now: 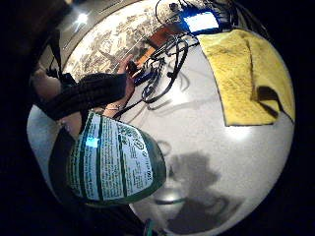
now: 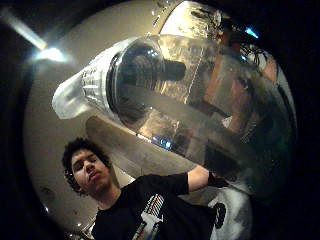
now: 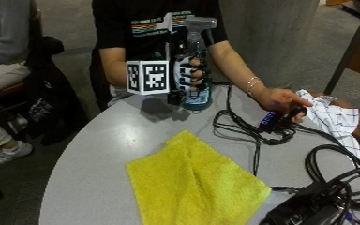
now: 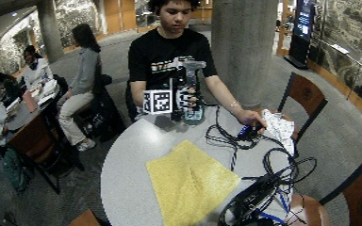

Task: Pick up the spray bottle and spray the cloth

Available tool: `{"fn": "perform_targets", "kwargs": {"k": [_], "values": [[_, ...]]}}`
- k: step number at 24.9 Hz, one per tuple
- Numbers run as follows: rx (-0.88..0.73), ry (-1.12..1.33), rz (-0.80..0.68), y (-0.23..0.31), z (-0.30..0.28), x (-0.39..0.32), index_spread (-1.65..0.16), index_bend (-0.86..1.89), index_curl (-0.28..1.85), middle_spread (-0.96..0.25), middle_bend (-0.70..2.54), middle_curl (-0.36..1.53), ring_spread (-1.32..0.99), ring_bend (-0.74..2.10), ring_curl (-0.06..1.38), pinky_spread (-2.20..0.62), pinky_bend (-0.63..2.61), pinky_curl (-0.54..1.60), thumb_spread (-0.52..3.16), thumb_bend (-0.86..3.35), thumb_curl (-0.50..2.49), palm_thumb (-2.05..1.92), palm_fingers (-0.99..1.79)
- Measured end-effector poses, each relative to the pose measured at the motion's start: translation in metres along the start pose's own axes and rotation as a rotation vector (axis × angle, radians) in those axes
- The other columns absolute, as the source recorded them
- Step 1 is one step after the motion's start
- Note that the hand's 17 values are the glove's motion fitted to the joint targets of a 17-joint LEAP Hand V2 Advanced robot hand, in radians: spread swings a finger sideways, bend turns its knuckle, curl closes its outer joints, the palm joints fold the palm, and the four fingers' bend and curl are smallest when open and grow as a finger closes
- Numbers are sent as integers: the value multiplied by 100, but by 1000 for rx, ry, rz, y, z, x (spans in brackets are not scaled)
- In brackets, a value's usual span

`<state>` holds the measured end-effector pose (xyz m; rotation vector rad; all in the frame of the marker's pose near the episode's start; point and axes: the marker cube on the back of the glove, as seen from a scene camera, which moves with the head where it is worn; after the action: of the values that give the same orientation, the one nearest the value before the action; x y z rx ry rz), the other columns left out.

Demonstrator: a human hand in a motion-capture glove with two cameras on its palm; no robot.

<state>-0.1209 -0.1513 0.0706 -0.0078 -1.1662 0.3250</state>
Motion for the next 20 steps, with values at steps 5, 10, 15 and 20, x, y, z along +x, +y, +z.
{"fn": "perform_targets", "kwargs": {"k": [5, 10, 15, 20], "values": [[-6, -26, 7, 4, 6, 6, -18, 18, 48, -6, 33, 51, -8, 40, 41, -6, 49, 34, 82, -3, 57, 92, 120], [-61, 1, 11, 14, -1, 6, -19, 18, 49, -6, 33, 51, -8, 39, 41, -6, 46, 33, 86, -5, 54, 88, 115], [-34, 131, 17, 39, -39, 10, -23, 2, 42, -6, 32, 51, -6, 36, 42, -3, 52, 36, 90, -6, 49, 78, 87], [-9, 382, 58, 62, -83, 30, -28, 9, 38, -3, 30, 49, -7, 29, 40, 3, 48, 35, 96, -2, 47, 78, 64]]}}
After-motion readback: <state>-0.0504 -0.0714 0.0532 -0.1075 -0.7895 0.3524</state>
